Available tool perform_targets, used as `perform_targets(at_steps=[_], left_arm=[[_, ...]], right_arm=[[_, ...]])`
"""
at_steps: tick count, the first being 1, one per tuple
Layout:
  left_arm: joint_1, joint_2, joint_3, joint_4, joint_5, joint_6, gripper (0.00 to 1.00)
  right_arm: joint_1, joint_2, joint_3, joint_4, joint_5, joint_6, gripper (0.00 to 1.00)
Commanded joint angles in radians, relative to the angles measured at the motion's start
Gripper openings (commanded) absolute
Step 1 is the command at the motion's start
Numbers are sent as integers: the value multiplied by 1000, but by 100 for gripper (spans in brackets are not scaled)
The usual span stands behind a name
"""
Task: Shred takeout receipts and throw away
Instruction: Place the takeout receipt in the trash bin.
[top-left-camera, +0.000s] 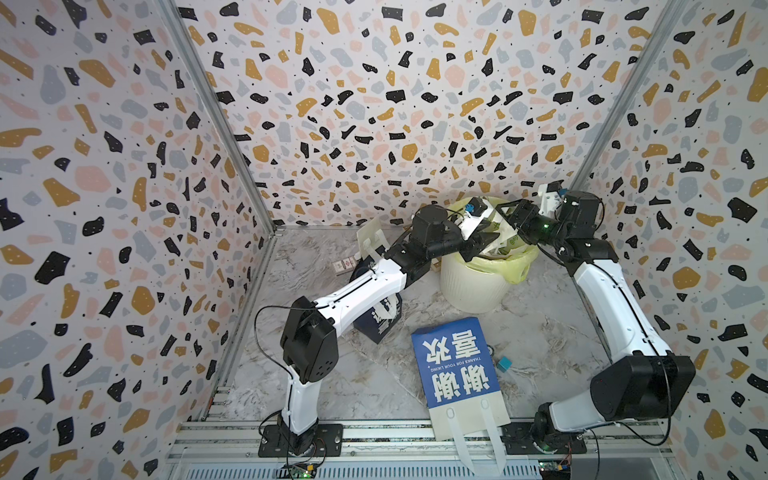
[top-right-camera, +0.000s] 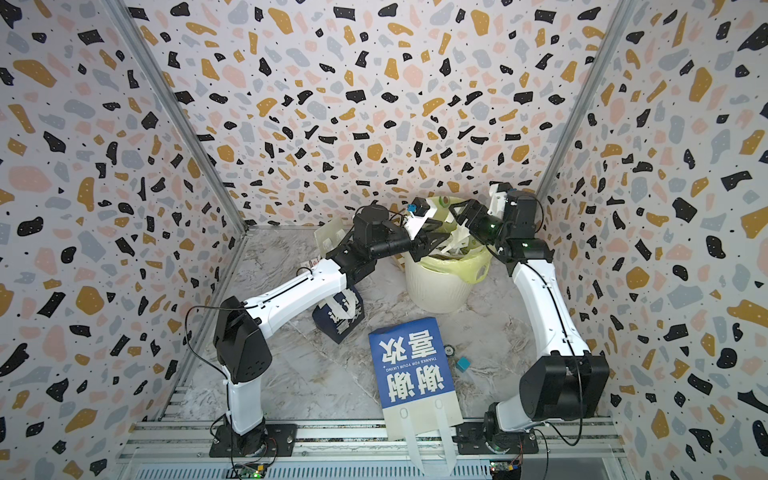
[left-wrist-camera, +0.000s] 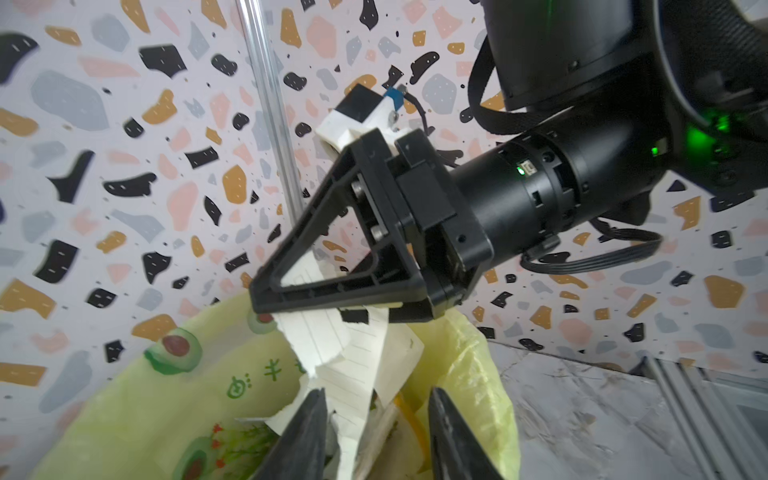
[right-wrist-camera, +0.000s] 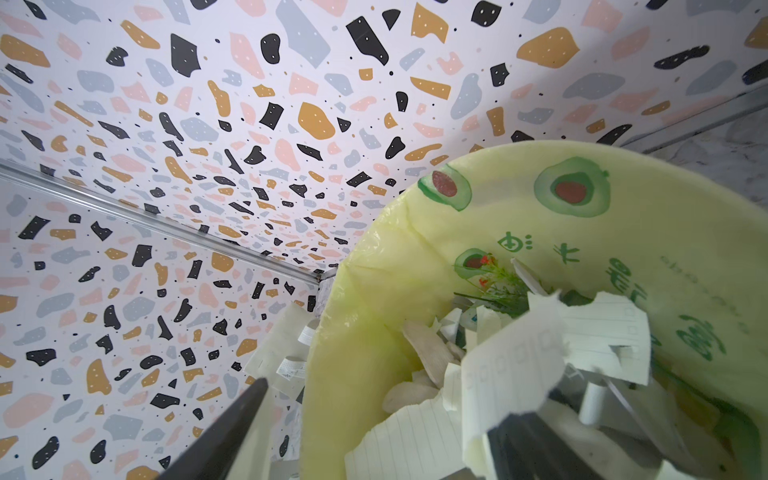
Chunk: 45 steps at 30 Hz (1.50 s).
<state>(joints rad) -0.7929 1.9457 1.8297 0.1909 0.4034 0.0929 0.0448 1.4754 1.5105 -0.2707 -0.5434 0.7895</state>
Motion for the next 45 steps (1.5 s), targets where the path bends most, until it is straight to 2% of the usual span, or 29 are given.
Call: perform_targets(at_steps=[1, 3, 9, 14, 15, 17, 19, 24, 25, 29, 32, 36, 37, 38, 39, 40, 45], left_arm=[[-13, 5, 25, 109, -117, 52, 47], [-22, 7, 23, 130, -142, 89, 51], [-40, 34, 65, 85, -139, 164, 41], [-44, 44, 76, 73, -171, 186, 43], [-45, 46, 76, 83, -192, 185, 40], [-46, 51, 77, 112, -241, 185, 27], [-45, 57, 79, 140, -285, 185, 19], [-54, 68, 84, 198, -343, 186, 7], [-54, 72, 89, 197, -334, 186, 1], [-57, 77, 95, 154, -325, 188, 0], [-56, 79, 96, 52, -320, 220, 0], [-55, 55, 62, -24, -249, 239, 0], [-54, 50, 58, -28, -227, 235, 14], [-55, 47, 51, -17, -219, 226, 36], [-57, 44, 45, 0, -217, 216, 49], [-59, 46, 50, 4, -214, 214, 55], [-69, 75, 98, 2, -200, 217, 70]], right_arm=[[13, -31, 47, -32, 33, 77, 78], [20, -25, 56, -53, 38, 96, 76], [37, -10, 84, -73, 46, 141, 74], [44, -9, 99, -81, 45, 158, 73], [47, -9, 99, -82, 46, 163, 73], [53, -13, 97, -82, 48, 167, 72], [55, -16, 92, -84, 51, 168, 72], [58, -24, 85, -87, 50, 169, 71], [59, -27, 84, -84, 49, 170, 71], [53, -29, 112, -93, 57, 152, 71], [34, -33, 159, -116, 72, 120, 74], [0, -38, 179, -142, 70, 104, 77], [-2, -40, 176, -142, 68, 105, 77], [-2, -43, 173, -141, 66, 108, 77], [-2, -48, 167, -136, 59, 118, 77], [1, -51, 162, -131, 52, 125, 77], [20, -72, 146, -117, 44, 166, 78]])
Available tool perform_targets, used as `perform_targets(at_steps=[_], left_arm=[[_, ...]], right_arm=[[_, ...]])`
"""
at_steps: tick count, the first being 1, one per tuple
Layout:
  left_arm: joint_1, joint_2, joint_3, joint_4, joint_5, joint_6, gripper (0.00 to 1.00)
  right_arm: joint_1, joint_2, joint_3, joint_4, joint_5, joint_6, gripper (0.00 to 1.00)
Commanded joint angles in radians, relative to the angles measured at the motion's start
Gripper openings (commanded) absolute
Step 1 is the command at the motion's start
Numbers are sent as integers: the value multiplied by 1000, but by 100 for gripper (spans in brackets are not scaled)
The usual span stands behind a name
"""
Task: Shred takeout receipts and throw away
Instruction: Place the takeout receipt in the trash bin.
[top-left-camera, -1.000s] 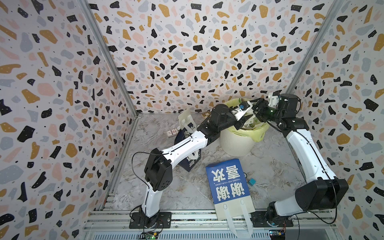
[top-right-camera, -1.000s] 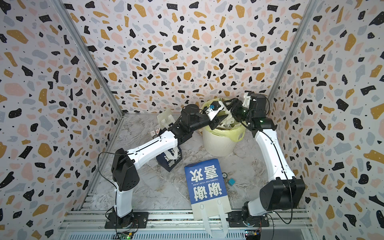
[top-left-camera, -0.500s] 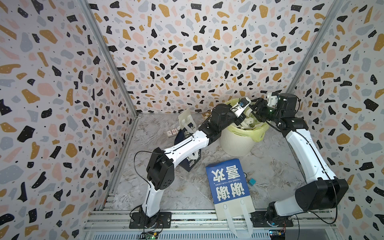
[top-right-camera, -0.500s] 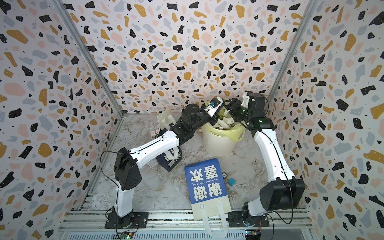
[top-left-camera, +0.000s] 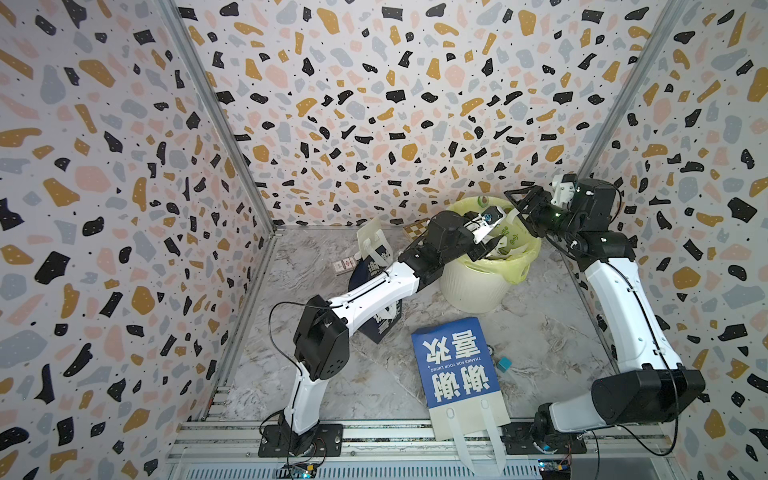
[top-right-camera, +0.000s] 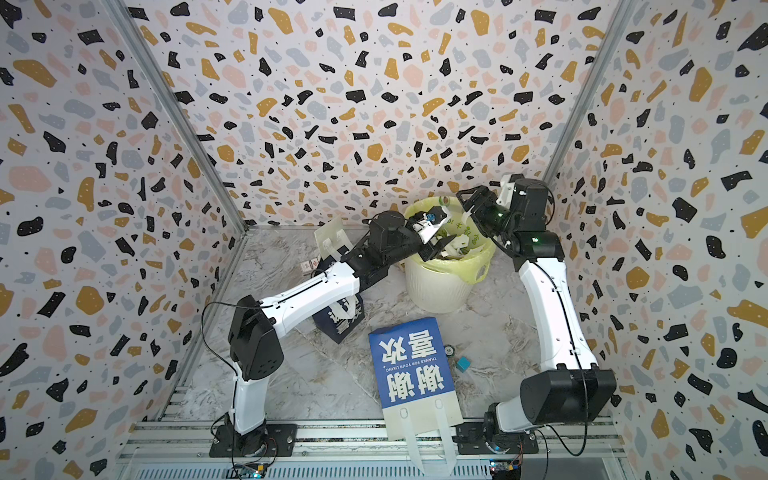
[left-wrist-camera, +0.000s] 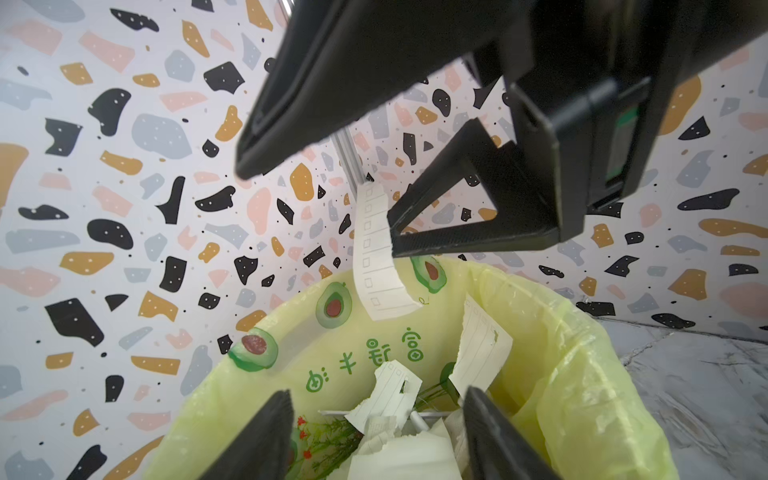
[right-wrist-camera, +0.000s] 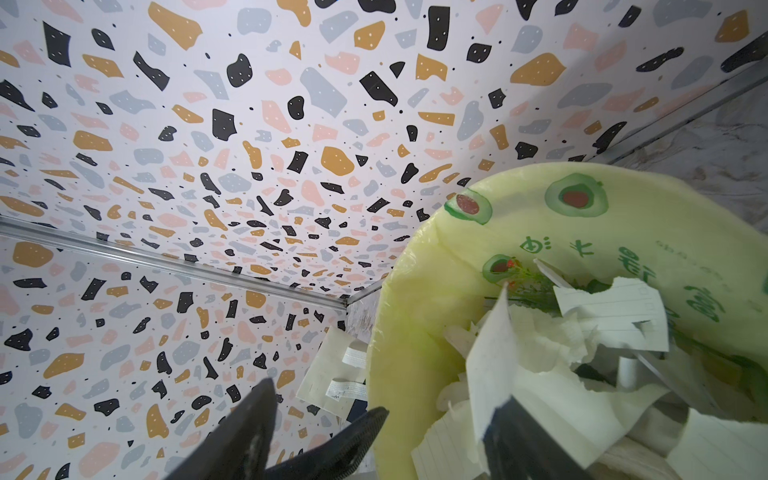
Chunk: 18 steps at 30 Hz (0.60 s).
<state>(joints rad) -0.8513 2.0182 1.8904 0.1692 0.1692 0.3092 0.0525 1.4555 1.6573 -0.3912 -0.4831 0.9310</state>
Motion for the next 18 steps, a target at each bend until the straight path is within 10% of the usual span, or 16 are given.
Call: perform_targets(at_steps=[1, 10, 18], left_arm=[[-12, 9, 44, 23, 40, 0, 70], [-15, 57, 83, 71, -2, -49, 50], [-14, 60, 84, 99, -130, -38, 0]], right_arm=[[17, -56, -6, 8, -20, 33, 78], [62, -80, -50, 44, -31, 95, 77], [70, -115, -73, 15, 23, 82, 77]])
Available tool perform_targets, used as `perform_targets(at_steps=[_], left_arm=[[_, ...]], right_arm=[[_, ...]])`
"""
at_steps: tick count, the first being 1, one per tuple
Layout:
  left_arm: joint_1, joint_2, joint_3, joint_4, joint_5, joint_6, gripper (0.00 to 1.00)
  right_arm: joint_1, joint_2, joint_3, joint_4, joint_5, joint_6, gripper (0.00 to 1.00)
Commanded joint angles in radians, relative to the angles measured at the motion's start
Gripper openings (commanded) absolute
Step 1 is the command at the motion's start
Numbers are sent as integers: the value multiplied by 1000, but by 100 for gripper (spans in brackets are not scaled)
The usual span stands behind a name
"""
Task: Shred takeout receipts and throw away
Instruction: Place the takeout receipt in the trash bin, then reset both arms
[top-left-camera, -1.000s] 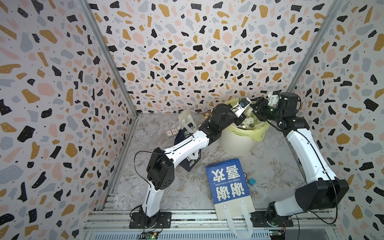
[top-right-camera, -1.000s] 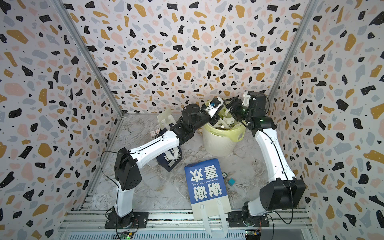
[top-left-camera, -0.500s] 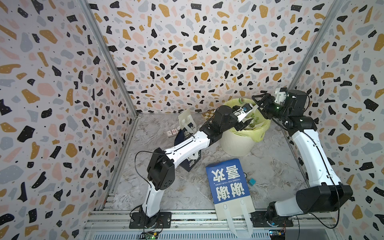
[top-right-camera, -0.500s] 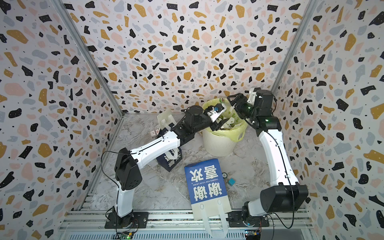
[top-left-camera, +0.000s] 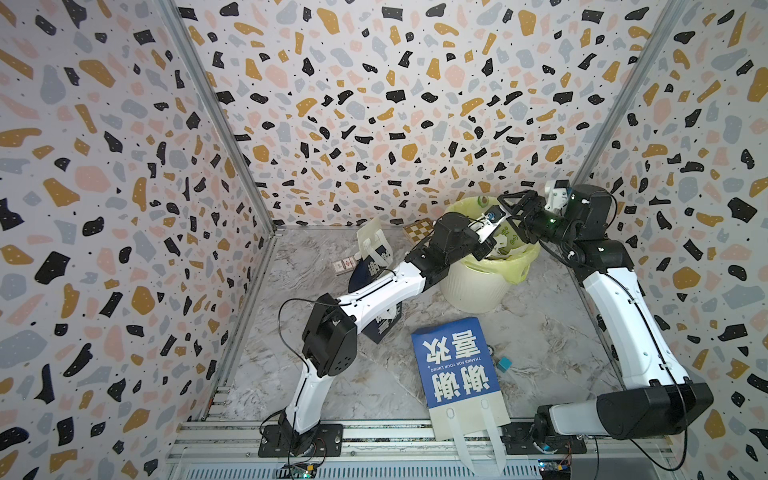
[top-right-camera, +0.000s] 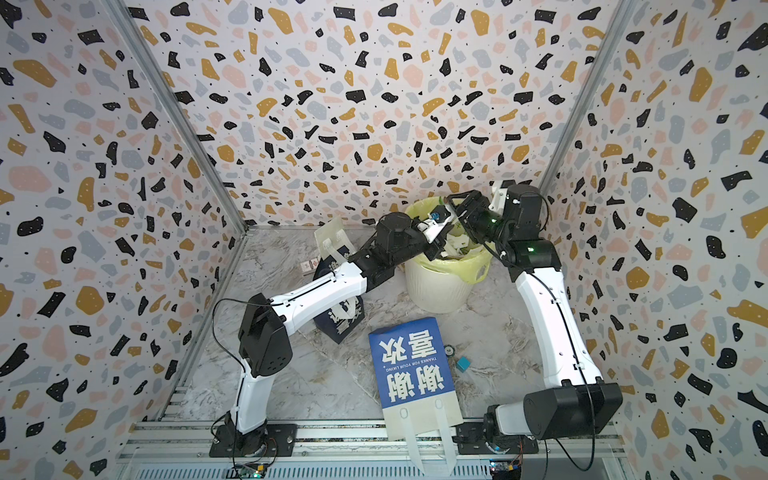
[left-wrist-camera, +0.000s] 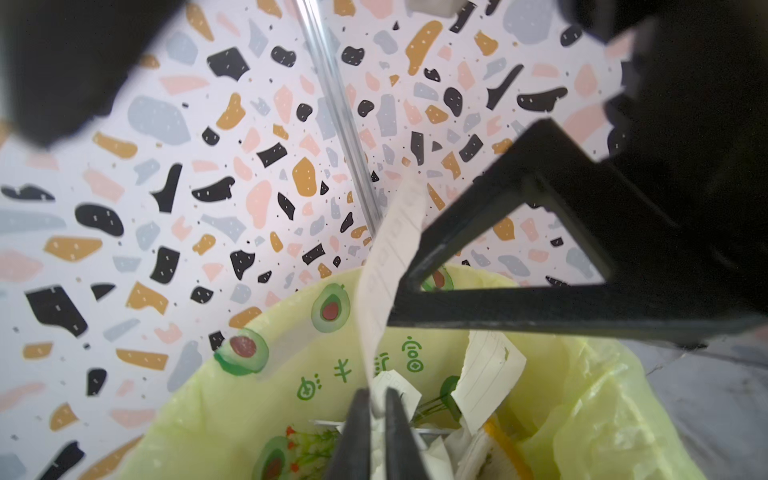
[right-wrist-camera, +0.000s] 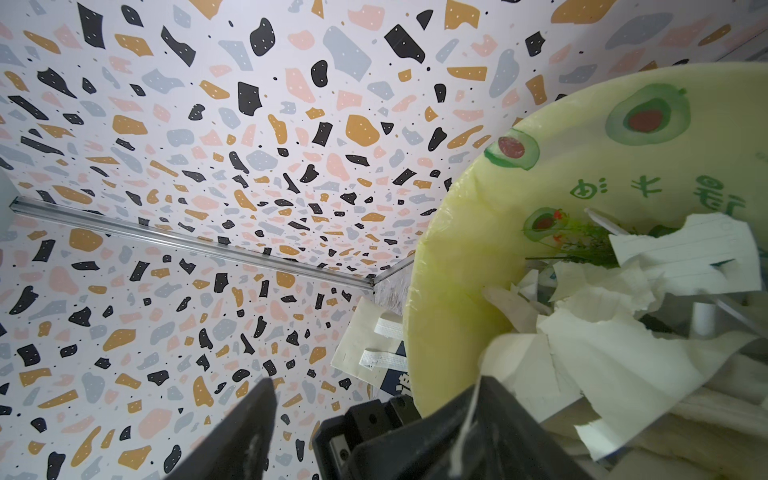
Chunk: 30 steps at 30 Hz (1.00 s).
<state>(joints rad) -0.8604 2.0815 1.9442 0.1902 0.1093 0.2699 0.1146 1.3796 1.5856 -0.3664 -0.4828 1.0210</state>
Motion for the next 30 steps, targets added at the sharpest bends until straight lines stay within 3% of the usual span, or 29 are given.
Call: perform_targets(at_steps=[1, 5, 11, 12, 14, 15, 26, 30], left_arm=[[-5, -5, 32, 83, -102, 1, 0], [-5, 3, 57, 43, -149, 24, 0], [5, 29, 100, -99, -131, 42, 0], [9, 34, 112, -128, -109, 41, 12], [9, 30, 98, -106, -103, 38, 66], [9, 28, 90, -98, -102, 34, 98], [10, -100, 104, -74, -4, 9, 99], [20, -227, 5, 5, -38, -58, 97]], right_arm=[[5, -44, -7, -9, 27, -8, 77], [-32, -72, -9, -27, 74, -28, 76], [-188, -124, 23, -104, 183, -133, 77], [-194, -140, 22, -110, 229, -160, 77], [-198, -160, 20, -114, 299, -212, 78], [-199, -167, 19, -110, 320, -231, 78], [-198, -233, -38, -74, 436, -397, 78], [-199, -275, -117, -20, 486, -525, 78]])
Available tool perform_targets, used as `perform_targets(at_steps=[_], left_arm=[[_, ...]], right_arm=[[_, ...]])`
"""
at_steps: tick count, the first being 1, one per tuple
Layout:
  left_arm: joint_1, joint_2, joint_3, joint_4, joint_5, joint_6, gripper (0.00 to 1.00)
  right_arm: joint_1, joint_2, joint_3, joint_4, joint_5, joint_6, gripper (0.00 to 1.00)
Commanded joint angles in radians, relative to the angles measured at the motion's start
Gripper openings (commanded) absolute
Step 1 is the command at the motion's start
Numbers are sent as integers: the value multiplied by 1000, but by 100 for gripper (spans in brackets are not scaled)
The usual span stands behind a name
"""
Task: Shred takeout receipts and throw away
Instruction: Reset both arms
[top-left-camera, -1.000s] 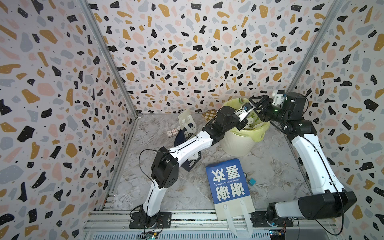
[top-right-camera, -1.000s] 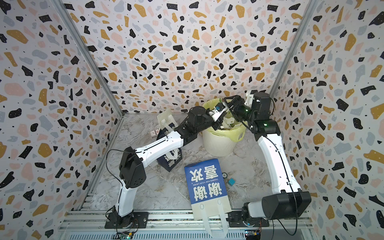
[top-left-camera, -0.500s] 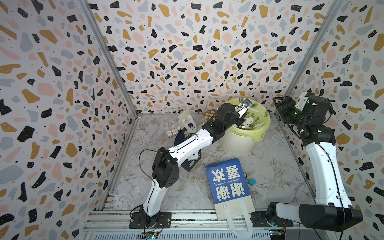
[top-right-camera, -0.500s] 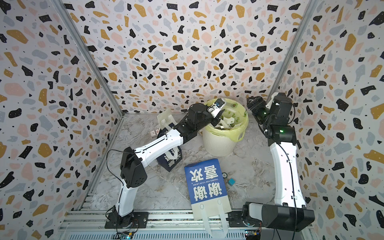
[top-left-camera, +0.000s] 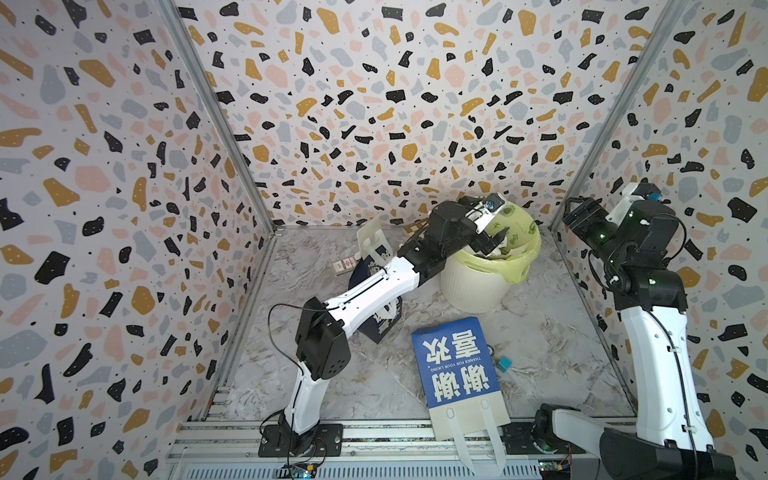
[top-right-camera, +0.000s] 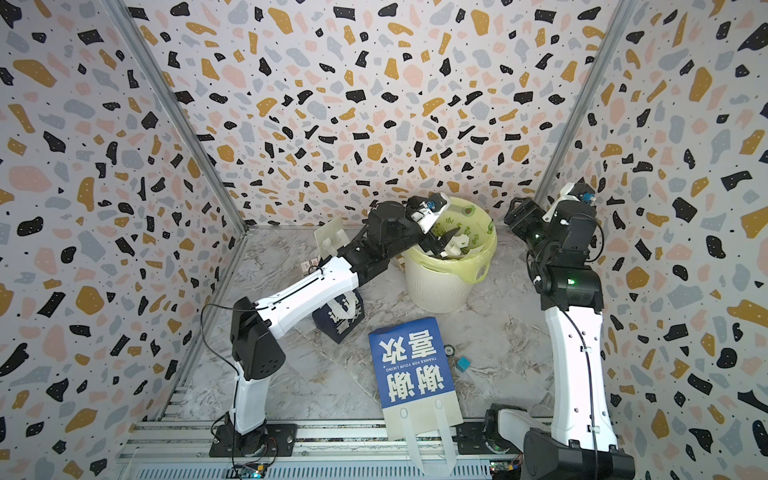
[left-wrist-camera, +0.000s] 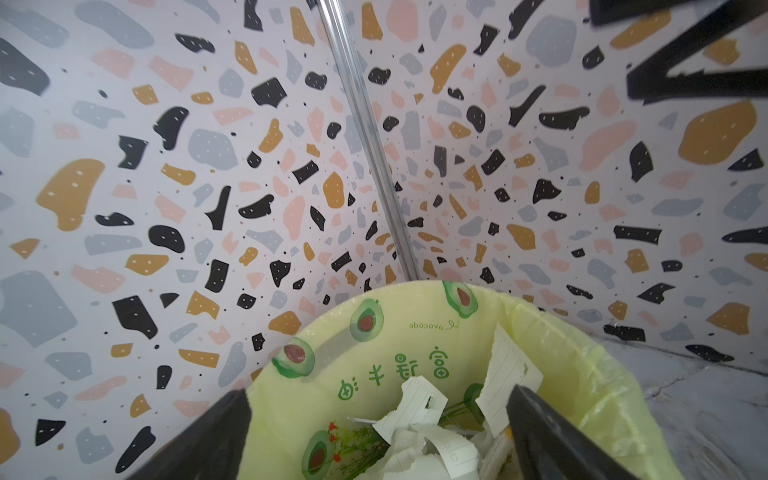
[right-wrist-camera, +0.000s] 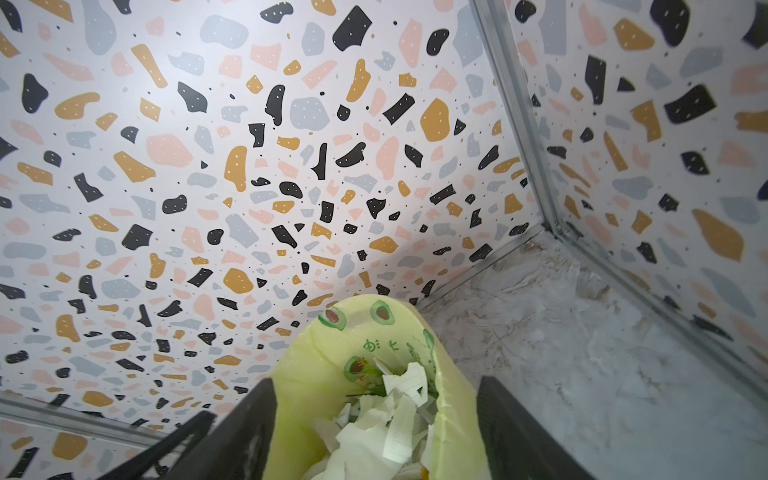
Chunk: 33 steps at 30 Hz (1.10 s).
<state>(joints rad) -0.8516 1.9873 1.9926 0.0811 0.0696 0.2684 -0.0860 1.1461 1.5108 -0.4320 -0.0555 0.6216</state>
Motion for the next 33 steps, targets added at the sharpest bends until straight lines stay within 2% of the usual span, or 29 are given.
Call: perform_targets(at_steps=[1, 5, 8, 11, 14, 16, 18, 20, 23, 26, 30, 33], left_arm=[[15, -168, -85, 133, -20, -74, 97], [75, -386, -306, 149, -222, -180, 100], [163, -569, -489, 110, -374, -267, 100], [261, -731, -645, 33, -485, -275, 100], [377, -888, -800, -79, -542, -318, 100], [449, -971, -894, -154, -554, -336, 100], [486, -1036, -1009, -181, -614, -336, 100], [542, -1095, -1138, -193, -640, -390, 100], [586, -1124, -1324, -92, -639, -392, 100], [592, -1092, -1446, 32, -614, -347, 100], [608, -1014, -1533, 164, -619, -343, 100], [642, -951, -1596, 304, -581, -366, 100]], right_arm=[[2, -55, -77, 68, 84, -155, 77], [-6, -140, -320, 229, 297, -241, 78], [-33, -178, -501, 332, 446, -221, 79], [-38, -188, -636, 391, 482, -212, 79], [-35, -179, -695, 374, 449, -173, 79], [-30, -188, -711, 344, 427, -151, 80], [-27, -195, -757, 366, 404, -159, 80], [-26, -184, -808, 408, 396, -178, 81], [-24, -121, -881, 508, 381, -228, 81], [21, -41, -956, 650, 376, -319, 81], [107, 61, -999, 811, 397, -399, 84], [118, 98, -1097, 1038, 341, -403, 84]])
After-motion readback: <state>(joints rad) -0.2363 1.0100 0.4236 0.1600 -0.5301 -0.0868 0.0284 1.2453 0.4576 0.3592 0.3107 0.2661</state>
